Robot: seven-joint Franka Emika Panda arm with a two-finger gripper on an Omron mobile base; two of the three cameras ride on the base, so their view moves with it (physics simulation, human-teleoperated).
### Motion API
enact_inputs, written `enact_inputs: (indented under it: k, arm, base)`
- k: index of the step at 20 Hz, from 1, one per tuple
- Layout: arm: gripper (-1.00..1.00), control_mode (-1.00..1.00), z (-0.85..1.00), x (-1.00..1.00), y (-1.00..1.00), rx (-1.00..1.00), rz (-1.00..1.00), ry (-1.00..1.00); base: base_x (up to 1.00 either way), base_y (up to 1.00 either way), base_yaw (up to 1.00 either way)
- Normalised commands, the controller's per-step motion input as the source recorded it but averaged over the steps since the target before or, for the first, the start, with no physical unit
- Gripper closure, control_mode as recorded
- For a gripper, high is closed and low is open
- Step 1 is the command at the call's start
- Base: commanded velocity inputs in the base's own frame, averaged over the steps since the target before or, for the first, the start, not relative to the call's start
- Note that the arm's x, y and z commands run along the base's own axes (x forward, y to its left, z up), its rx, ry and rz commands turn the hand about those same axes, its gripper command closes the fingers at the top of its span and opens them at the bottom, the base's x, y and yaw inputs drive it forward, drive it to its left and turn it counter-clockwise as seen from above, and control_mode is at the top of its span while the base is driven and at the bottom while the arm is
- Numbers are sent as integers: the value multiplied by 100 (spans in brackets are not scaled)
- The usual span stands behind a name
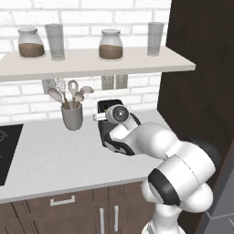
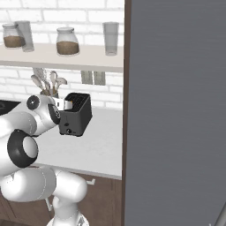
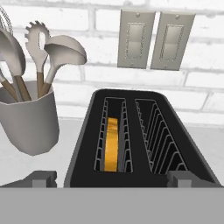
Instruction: Start the toaster. Once the lever pops up, take the bread to the plate on the dining counter.
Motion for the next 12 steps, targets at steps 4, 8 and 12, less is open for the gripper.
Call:
enact_inputs:
  k: [4,8,12]
  arm:
    - [-100,-100,0,0,0,0,0,0]
    - [-100,-100,0,0,0,0,0,0]
    - [-100,-100,0,0,0,0,0,0]
  base:
    - [0,0,0]
    - [0,0,0]
    - [0,0,0]
